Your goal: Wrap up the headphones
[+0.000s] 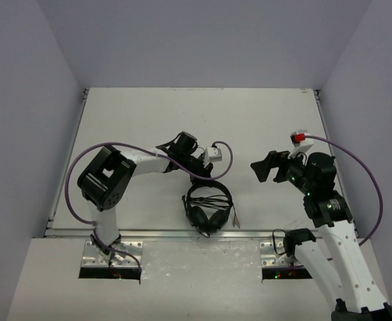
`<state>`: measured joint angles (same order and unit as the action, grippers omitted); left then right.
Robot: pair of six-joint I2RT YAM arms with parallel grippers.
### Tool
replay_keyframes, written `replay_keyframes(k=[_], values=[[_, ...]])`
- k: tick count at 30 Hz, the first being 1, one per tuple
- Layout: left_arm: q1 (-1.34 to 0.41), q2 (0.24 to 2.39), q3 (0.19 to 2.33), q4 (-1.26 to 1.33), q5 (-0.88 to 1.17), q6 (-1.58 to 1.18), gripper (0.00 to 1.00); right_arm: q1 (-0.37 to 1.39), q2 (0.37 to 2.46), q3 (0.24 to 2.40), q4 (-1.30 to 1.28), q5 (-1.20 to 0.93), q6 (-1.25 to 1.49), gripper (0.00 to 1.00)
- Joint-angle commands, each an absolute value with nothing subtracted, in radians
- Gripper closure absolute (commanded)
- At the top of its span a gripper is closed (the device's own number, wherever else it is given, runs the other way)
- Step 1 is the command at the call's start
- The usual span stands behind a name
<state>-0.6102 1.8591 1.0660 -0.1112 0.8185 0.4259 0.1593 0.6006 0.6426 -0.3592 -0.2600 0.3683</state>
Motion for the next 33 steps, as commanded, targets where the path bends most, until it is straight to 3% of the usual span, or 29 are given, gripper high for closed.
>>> replay_keyframes(k=[1,13,27,28,29,30,33], values=[[-0.626,1.836,1.055,0.026,0.816,0.380,0.99,0.160,0.580,0.623,-0.348,-0.299,0.362,0.01],[-0.629,1.994,1.229,-0.215,0.790,0.557,0.97,0.160,0.554,0.594,-0.337,-0.360,0.379,0.01],[-0.630,2.023,1.209,-0.202,0.649,0.466,0.82,0.160,0.512,0.609,-0.345,-0.396,0.357,0.01],[-0.630,2.026,1.218,-0.234,0.620,0.468,0.79,0.160,0.508,0.609,-0.344,-0.396,0.356,0.01],[-0.630,2.028,1.224,-0.241,0.598,0.462,0.50,0.160,0.506,0.609,-0.344,-0.391,0.353,0.01],[-0.630,2.026,1.232,-0.262,0.603,0.462,0.01,0.160,0.506,0.611,-0.348,-0.388,0.351,0.01],[-0.627,1.994,1.221,-0.250,0.595,0.449,0.00,0.160,0.508,0.618,-0.351,-0.380,0.348,0.01]])
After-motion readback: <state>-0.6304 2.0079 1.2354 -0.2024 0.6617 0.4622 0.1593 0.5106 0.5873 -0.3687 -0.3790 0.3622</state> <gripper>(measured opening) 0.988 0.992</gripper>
